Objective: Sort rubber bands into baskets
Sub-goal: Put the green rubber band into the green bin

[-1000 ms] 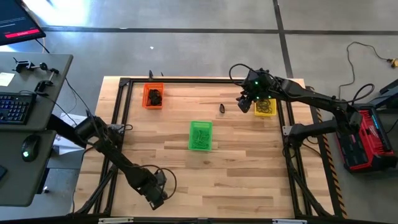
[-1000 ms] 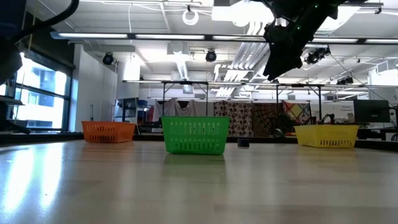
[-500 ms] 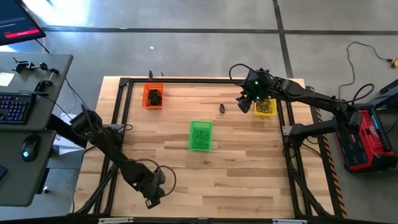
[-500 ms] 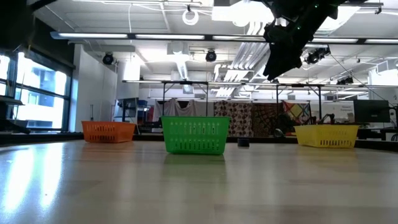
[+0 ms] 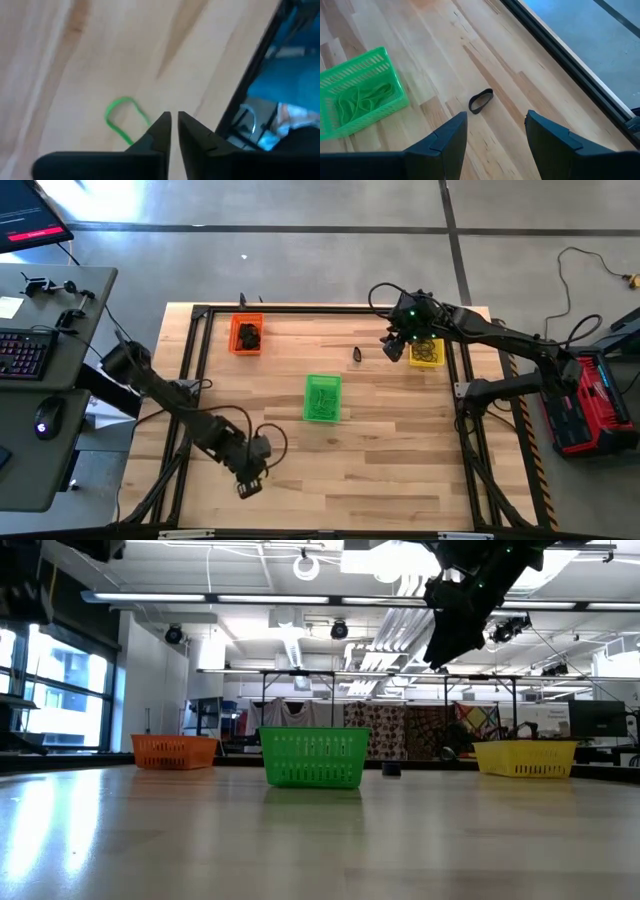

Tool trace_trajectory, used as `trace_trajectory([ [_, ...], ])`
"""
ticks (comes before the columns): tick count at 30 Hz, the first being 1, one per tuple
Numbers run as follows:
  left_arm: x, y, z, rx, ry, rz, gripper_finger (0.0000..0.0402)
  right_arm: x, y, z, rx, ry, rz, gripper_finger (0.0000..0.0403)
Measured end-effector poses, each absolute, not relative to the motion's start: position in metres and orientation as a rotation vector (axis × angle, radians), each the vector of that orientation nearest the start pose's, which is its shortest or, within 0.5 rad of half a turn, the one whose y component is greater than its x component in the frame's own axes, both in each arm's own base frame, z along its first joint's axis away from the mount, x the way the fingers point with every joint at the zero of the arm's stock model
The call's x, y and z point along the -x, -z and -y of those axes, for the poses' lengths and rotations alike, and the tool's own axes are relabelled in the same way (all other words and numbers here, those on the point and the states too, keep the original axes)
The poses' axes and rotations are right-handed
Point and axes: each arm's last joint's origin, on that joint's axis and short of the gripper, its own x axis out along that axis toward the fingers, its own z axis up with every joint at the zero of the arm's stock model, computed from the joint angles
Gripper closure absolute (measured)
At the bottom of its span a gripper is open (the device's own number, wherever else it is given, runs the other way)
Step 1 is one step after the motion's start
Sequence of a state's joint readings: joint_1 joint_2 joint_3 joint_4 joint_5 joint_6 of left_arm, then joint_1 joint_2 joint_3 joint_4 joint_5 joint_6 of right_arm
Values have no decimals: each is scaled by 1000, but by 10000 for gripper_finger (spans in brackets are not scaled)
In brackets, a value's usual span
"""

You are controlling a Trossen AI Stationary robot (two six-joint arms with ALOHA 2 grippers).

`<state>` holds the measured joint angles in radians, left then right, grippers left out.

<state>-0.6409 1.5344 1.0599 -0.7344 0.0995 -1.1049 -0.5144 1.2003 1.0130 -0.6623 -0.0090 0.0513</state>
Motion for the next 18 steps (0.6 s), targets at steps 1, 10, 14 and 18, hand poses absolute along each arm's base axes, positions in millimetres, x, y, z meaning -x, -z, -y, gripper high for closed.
trace_trajectory([
  [1,-231,-216,178,587,-57,-1376,371,-209,-290,118,-270,496,-820,215],
  [10,-229,-190,197,472,-68,-1430,291,-209,-290,117,-274,493,-828,215],
  [14,-228,-177,208,455,-39,-1472,284,-209,-290,117,-274,493,-828,215],
  [18,-223,-169,215,444,-30,-1530,284,-209,-290,117,-274,492,-828,215],
])
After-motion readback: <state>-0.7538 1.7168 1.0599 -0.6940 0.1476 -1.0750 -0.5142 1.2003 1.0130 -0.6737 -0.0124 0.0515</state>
